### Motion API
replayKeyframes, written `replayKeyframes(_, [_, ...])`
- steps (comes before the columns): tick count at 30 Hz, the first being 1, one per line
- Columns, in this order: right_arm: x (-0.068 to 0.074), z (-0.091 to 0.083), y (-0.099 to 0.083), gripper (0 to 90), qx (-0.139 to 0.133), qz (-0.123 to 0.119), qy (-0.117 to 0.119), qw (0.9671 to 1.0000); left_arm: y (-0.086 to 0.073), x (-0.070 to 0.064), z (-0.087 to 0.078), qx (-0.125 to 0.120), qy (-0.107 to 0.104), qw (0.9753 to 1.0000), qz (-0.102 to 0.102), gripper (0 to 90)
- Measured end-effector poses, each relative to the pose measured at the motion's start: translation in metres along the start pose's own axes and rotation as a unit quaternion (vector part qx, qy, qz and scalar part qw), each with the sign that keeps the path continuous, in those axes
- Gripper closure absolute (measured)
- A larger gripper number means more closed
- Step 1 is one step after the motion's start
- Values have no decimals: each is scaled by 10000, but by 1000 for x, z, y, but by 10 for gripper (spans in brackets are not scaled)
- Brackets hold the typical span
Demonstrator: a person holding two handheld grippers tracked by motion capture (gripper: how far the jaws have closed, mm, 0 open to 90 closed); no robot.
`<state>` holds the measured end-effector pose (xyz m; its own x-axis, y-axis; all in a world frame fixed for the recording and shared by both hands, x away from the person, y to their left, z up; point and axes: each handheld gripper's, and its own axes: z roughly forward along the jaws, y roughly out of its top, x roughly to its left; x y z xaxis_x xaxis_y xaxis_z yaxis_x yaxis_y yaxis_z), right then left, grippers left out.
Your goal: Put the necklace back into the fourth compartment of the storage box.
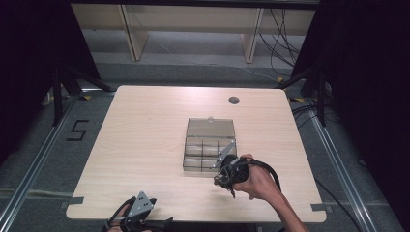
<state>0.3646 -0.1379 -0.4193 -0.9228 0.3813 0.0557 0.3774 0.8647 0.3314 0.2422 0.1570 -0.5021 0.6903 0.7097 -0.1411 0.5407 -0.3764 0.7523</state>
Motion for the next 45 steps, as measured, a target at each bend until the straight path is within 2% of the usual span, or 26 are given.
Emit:
replayKeyframes(2, [0,-1,2,803,11,3,20,10000,0,0,0,-9,4,10000,-7,160])
replayKeyframes(3, [-1,-1,3,803,10,20,41,10000,1,2,-1,23,21,9999,126,160])
replayKeyframes(5, [-2,-2,6,803,28,25,73,10000,1,2,-1,39,59,9999,144,160])
replayKeyframes(8, [-4,-5,11,803,56,-31,132,9999,0,1,0,-8,13,10000,90,160])
replayKeyframes(11, [-5,-8,17,803,19,-73,49,10000,0,1,0,47,-22,10000,66,160])
replayKeyframes(12, [-4,-10,22,803,45,-19,109,9999,0,1,0,78,-33,10000,3,160])
replayKeyframes(14, [-5,-13,28,803,57,-8,72,10000,1,2,0,37,-22,10000,87,160])
replayKeyframes(15, [-5,-13,28,803,57,-8,72,10000,1,3,-2,143,27,9997,179,160])
replayKeyframes(16, [-7,-14,34,803,36,-151,-4,9999,0,2,0,-5,42,9999,107,160])
replayKeyframes(17, [-7,-14,36,803,62,-104,-25,9999,0,2,0,-5,42,9999,107,160])
replayKeyframes(19, [-8,-14,39,803,23,-173,29,9998,1,3,-2,103,17,9998,158,160])
replayKeyframes(20, [-9,-16,45,803,60,-56,53,10000,1,2,-1,24,40,9999,130,160])
replayKeyframes(21, [-9,-16,45,803,60,-56,53,10000,1,2,-1,24,40,9999,130,160])
replayKeyframes(22, [-10,-15,47,803,27,-177,51,9998,1,3,-1,23,32,9999,143,160])
replayKeyframes(23, [-11,-15,51,803,123,-149,-51,9998,1,3,-1,27,43,9999,135,160])
replayKeyframes(25, [-12,-16,56,803,130,-63,-29,9999,1,1,-1,-27,2,10000,66,160])
replayKeyframes(26, [-13,-17,59,803,149,-90,-51,9998,1,2,-1,6,-37,10000,67,160])
replayKeyframes(27, [-13,-17,59,803,149,-90,-51,9998,1,4,-3,128,6,9998,180,160])
replayKeyframes(30, [-16,-17,67,803,86,-211,-16,9997,1,3,-2,40,4,9999,145,160])
replayKeyframes(31, [-17,-18,70,803,92,-156,-17,9998,1,3,-2,56,49,9998,163,160])
replayKeyframes(33, [-20,-18,75,803,140,-145,-36,9998,1,2,-1,21,-56,10000,74,160])
replayKeyframes(34, [-22,-17,80,803,139,-187,-49,9997,1,3,-2,92,-10,9998,174,160])
replayKeyframes(35, [-22,-17,80,803,139,-187,-49,9997,2,4,-3,113,0,9998,173,160])
replayKeyframes(37, [-23,-18,84,803,130,-134,-60,9998,1,2,-2,9,-58,10000,69,160])
replayKeyframes(38, [-24,-18,87,803,108,-148,-83,9998,1,4,-3,128,-7,9998,177,160])
replayKeyframes(45, [-32,-14,98,803,198,-67,-60,9998,1,3,-2,70,-25,9999,128,160])
